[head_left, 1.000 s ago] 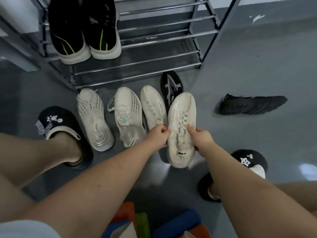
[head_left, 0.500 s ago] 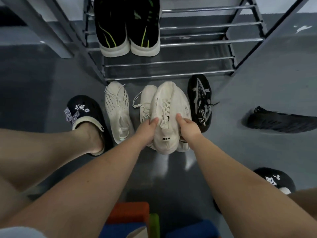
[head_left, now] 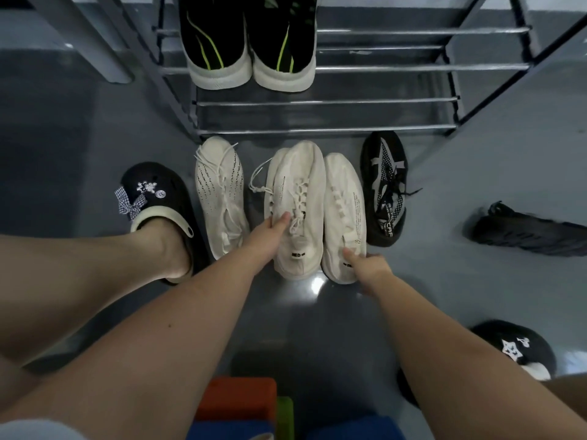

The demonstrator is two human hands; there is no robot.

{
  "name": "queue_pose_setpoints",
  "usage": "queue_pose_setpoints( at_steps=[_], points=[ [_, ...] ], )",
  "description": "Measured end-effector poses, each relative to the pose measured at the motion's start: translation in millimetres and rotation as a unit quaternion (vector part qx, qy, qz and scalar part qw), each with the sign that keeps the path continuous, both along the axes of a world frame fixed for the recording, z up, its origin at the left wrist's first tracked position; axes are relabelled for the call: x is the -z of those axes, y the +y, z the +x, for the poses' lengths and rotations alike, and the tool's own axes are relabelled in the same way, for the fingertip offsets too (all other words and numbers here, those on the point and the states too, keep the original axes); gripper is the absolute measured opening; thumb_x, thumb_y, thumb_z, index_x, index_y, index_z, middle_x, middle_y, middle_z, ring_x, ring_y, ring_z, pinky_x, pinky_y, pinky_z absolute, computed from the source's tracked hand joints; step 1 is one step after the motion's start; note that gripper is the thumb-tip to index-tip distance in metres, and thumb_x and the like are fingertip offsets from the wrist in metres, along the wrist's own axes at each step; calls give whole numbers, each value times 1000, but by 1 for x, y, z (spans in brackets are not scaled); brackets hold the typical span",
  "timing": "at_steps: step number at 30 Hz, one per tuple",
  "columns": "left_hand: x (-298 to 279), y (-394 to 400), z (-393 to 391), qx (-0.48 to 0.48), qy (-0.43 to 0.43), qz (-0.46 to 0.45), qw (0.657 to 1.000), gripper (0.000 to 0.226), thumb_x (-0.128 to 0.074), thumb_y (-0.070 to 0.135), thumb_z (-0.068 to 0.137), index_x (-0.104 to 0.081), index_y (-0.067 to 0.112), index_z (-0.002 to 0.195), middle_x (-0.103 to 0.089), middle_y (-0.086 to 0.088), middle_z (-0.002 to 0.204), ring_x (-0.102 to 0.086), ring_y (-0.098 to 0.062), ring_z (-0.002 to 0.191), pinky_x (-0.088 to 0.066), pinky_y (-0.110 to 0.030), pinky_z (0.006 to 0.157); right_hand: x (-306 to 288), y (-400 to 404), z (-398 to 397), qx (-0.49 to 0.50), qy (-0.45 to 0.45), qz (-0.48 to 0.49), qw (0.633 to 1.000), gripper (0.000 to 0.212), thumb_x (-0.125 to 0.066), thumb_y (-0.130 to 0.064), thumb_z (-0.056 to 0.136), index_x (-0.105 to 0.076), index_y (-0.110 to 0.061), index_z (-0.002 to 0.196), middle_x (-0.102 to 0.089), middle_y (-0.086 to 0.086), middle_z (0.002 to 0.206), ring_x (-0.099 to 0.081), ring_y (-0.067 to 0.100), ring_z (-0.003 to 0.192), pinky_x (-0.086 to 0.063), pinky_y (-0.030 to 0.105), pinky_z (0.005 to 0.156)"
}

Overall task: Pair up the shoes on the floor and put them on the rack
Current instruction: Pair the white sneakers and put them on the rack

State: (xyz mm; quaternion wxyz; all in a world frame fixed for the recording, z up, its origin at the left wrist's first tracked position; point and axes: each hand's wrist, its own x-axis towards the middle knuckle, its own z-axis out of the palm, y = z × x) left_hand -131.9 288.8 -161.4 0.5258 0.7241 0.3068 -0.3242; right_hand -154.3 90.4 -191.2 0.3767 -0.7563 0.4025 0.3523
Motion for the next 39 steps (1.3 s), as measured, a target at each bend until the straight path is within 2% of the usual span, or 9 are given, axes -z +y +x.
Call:
queue_pose_setpoints(
  at_steps=[4, 8, 12, 16, 21, 26, 30, 37, 39],
  points=[
    [0, 1, -4, 11, -13, -58, 998, 60, -56, 46, 89, -40, 22, 142, -49, 2, 141, -46, -18, 130, -34, -26, 105, 1, -3, -2, 55, 4, 55, 997, 78, -74, -51, 74, -48, -4, 130, -59, 14, 123, -62, 30, 89, -53, 35, 60],
    [-3, 2, -6, 0, 7, -124, 992, 65, -67, 37, 84, -38, 26, 141, -54, 7, 135, -52, -14, 118, -37, -30, 106, 1, -4, -7, 89, -11, 89, 992, 84, -84, -50, 61, -52, -6, 125, -64, 13, 114, -63, 24, 80, -51, 29, 54],
    [-6, 3, -6, -24, 40, -161, 986, 68, -71, 43, 77, -39, 34, 136, -57, 13, 118, -53, -13, 110, -39, -35, 99, -7, -1, -6, 104, -18, 143, 984, 61, -81, -39, 70, -56, -8, 117, -66, 5, 97, -64, 20, 83, -53, 30, 64],
    [-8, 4, -10, -27, 42, -158, 986, 86, -85, 48, 47, -48, 37, 125, -63, 10, 121, -57, -19, 115, -42, -50, 102, -22, -2, -7, 149, -26, 197, 969, 44, -78, -32, 77, -59, -10, 111, -67, 2, 91, -64, 15, 78, -50, 23, 55],
    [-10, 3, -12, -63, 11, -151, 987, 59, -80, 25, 72, -52, 29, 123, -66, 7, 113, -60, -18, 109, -46, -45, 98, -35, -3, -10, 172, -45, 222, 959, 43, -74, -36, 80, -59, -13, 114, -67, 1, 91, -62, 13, 78, -49, 24, 59],
    [-21, -1, -15, -93, -13, -165, 982, 41, -71, 20, 82, -53, 24, 119, -66, 9, 98, -62, -10, 90, -50, -28, 72, -47, -8, -15, 181, -52, 239, 952, 39, -70, -40, 83, -60, -16, 112, -65, 0, 92, -61, 15, 78, -49, 25, 58],
    [-27, -7, -19, -94, -23, -179, 979, 41, -69, 17, 83, -53, 22, 120, -66, 6, 99, -62, -14, 93, -50, -30, 78, -60, -20, -21, 213, -58, 280, 934, 25, -67, -37, 85, -60, -16, 99, -65, 0, 90, -62, 14, 79, -49, 25, 57],
    [-48, -35, -5, -78, -76, -219, 970, 40, -66, 11, 85, -55, 17, 123, -69, -1, 103, -65, -16, 90, -51, -31, 71, -79, -40, -20, 253, -126, 306, 909, 34, -66, -37, 86, -59, -14, 109, -66, 1, 97, -64, 15, 86, -52, 26, 65],
    [-51, -44, -1, -83, -83, -231, 966, 42, -67, 10, 84, -55, 14, 124, -68, -4, 108, -65, -19, 96, -52, -33, 80, -83, -45, -21, 269, -146, 305, 902, 35, -66, -38, 86, -60, -14, 111, -67, 1, 98, -64, 15, 86, -52, 26, 66]
  ],
)
